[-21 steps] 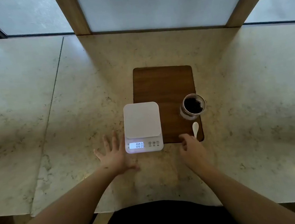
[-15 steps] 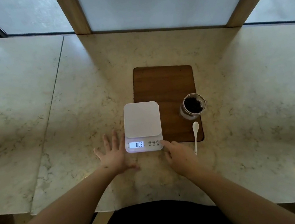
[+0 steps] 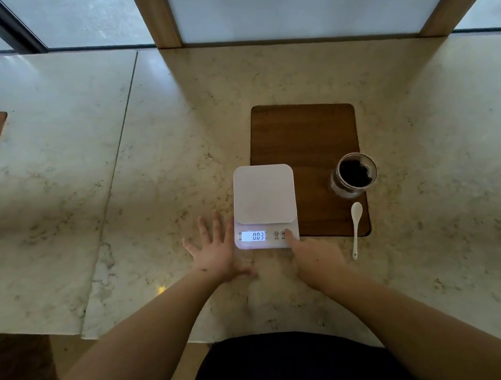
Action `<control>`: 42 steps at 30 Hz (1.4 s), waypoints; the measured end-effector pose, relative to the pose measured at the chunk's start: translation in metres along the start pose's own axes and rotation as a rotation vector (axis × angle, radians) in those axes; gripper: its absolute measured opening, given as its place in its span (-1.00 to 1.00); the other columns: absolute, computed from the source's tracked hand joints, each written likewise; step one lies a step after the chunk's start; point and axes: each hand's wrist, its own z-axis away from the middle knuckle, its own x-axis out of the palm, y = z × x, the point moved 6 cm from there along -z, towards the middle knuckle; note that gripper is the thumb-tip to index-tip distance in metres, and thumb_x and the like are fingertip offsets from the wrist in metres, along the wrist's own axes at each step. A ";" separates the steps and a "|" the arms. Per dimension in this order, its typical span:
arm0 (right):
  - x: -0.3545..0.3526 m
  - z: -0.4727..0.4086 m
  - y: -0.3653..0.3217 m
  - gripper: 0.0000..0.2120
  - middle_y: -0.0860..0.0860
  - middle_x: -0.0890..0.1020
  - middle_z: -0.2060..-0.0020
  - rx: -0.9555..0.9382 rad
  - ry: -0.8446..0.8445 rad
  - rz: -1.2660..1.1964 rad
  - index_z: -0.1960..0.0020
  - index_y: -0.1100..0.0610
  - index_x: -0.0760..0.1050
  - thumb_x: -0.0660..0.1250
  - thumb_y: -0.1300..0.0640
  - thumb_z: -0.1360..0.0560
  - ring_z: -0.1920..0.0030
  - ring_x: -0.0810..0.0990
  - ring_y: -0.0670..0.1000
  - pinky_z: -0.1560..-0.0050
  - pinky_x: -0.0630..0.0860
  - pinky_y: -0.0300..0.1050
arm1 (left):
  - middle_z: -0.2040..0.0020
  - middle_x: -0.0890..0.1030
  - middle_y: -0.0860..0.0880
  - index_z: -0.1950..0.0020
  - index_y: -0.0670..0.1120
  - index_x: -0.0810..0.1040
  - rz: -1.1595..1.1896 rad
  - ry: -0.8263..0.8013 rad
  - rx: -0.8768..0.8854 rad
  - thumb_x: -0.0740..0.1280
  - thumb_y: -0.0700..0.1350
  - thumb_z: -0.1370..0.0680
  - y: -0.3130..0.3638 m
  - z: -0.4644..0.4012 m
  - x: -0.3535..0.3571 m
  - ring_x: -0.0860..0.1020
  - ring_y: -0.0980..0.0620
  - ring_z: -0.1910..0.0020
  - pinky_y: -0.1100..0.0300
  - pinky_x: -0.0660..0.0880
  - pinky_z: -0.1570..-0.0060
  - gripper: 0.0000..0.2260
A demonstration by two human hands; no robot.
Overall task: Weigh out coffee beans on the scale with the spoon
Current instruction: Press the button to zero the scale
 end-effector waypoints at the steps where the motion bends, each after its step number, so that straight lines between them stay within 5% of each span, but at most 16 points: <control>1: 0.001 -0.001 -0.001 -0.27 0.02 0.45 0.22 0.006 -0.004 -0.016 -0.61 -0.05 -0.18 0.14 0.15 -0.58 0.36 0.42 -0.06 0.48 0.35 -0.13 | -0.50 -0.63 -0.06 -0.38 0.16 -0.72 0.005 0.000 -0.001 0.26 0.67 -0.18 -0.001 -0.001 0.000 -0.66 -0.26 -0.41 -0.64 -0.30 -0.32 0.33; 9: 0.006 0.000 0.004 -0.29 0.01 0.44 0.16 0.024 -0.030 -0.107 -0.60 -0.13 -0.21 0.11 0.14 -0.60 0.29 0.48 -0.05 0.41 0.46 -0.10 | -0.48 -0.65 -0.05 -0.36 0.19 -0.73 0.010 0.013 0.003 0.24 0.69 -0.13 0.000 -0.003 0.001 -0.68 -0.25 -0.39 -0.65 -0.34 -0.29 0.34; 19: 0.033 0.025 0.006 -0.23 -0.07 0.48 0.40 -0.024 0.118 -0.204 -0.59 -0.14 -0.26 0.15 0.14 -0.57 0.45 0.48 -0.08 0.45 0.54 -0.09 | -0.49 -0.63 -0.07 -0.31 0.20 -0.76 0.012 0.007 0.021 0.22 0.67 -0.13 0.002 0.002 -0.003 -0.65 -0.26 -0.41 -0.64 -0.27 -0.32 0.30; 22: 0.052 0.025 0.002 -0.23 -0.08 0.45 0.38 -0.075 0.065 -0.232 -0.60 -0.12 -0.24 0.18 0.15 -0.59 0.44 0.45 -0.11 0.30 0.64 -0.06 | -0.50 -0.63 -0.08 -0.40 0.16 -0.70 0.006 -0.009 0.014 0.22 0.68 -0.13 0.002 0.002 -0.002 -0.66 -0.27 -0.41 -0.64 -0.28 -0.32 0.32; 27: 0.042 0.024 0.013 -0.42 -0.03 0.62 0.10 0.207 0.319 -0.538 -0.53 0.02 0.20 0.23 -0.01 -0.54 0.24 0.45 -0.11 0.03 0.58 -0.04 | -0.49 -0.64 -0.07 -0.39 0.16 -0.72 -0.003 -0.004 0.006 0.22 0.68 -0.14 0.003 0.001 -0.002 -0.67 -0.26 -0.39 -0.64 -0.28 -0.33 0.33; 31: 0.015 0.000 0.008 -0.44 -0.03 0.61 -0.02 0.192 0.111 -0.886 -0.51 0.06 0.23 0.23 0.05 -0.53 0.01 0.59 -0.02 0.20 0.43 -0.23 | -0.49 -0.64 -0.06 -0.43 0.15 -0.68 0.013 -0.012 0.007 0.24 0.67 -0.12 0.003 0.001 -0.001 -0.67 -0.25 -0.39 -0.63 -0.31 -0.32 0.35; 34: -0.001 -0.008 0.004 -0.75 0.04 0.62 -0.06 0.165 0.113 -0.766 -0.25 0.06 0.47 0.20 0.11 -0.59 -0.13 0.59 0.08 0.16 0.40 -0.24 | -0.49 -0.63 -0.05 -0.46 0.15 -0.65 0.016 -0.015 0.007 0.27 0.67 -0.12 0.003 0.001 -0.001 -0.67 -0.25 -0.39 -0.63 -0.31 -0.32 0.37; 42: -0.004 0.000 0.006 -0.77 0.06 0.66 0.00 0.153 0.192 -0.781 -0.16 0.14 0.56 0.23 0.21 -0.56 0.01 0.59 0.04 0.12 0.42 -0.20 | -0.42 -0.70 0.00 -0.40 0.18 -0.71 0.020 -0.010 0.005 0.27 0.68 -0.11 0.000 -0.003 0.002 -0.72 -0.19 -0.35 -0.63 -0.33 -0.30 0.37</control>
